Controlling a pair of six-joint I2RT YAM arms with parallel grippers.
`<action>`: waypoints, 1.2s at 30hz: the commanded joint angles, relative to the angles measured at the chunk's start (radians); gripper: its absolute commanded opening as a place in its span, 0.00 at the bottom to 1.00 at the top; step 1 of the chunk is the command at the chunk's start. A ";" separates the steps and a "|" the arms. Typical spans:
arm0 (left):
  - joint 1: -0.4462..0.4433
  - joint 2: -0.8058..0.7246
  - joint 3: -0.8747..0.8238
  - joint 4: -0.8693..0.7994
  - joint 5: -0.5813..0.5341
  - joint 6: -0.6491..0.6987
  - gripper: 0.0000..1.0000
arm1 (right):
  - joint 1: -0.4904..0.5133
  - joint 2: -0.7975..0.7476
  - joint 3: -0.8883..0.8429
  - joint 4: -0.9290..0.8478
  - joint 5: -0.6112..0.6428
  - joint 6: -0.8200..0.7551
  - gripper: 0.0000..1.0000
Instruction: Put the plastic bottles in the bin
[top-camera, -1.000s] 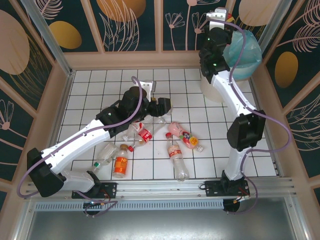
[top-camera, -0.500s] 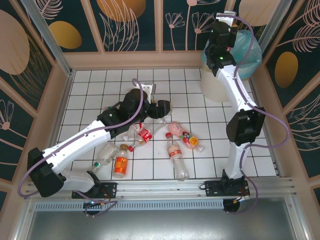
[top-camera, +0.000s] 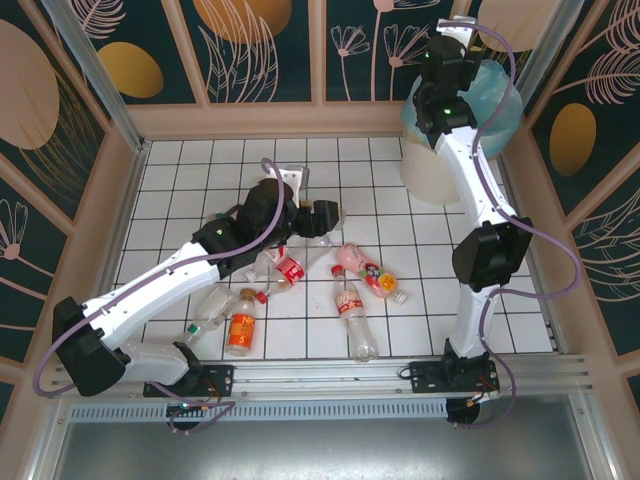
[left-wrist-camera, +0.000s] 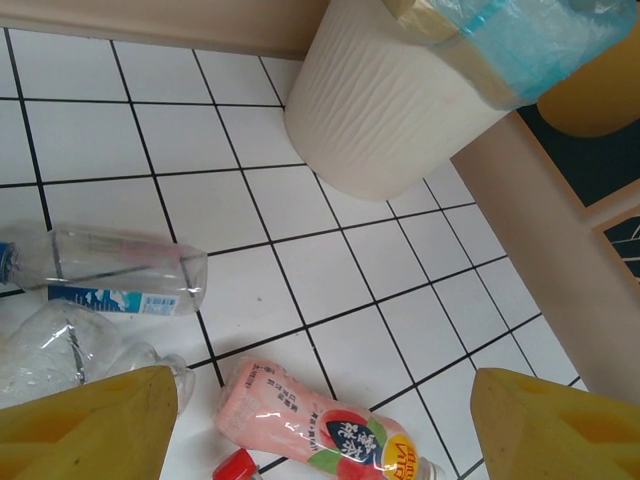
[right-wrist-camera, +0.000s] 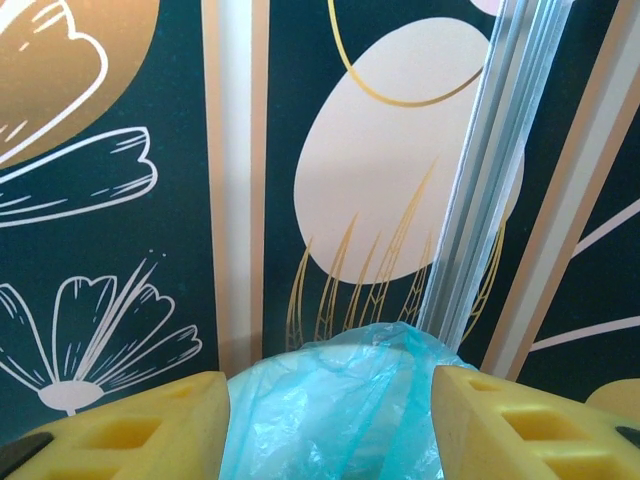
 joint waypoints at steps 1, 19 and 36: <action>0.006 -0.023 -0.011 0.026 -0.011 -0.015 0.77 | 0.002 -0.007 0.035 -0.012 -0.004 0.024 0.55; 0.005 0.052 0.027 0.056 -0.044 0.002 0.78 | 0.079 -0.165 0.069 -0.334 -0.222 0.188 0.55; 0.005 0.067 0.034 0.026 -0.068 0.022 0.78 | 0.285 -0.223 -0.061 -0.610 -0.514 0.295 0.54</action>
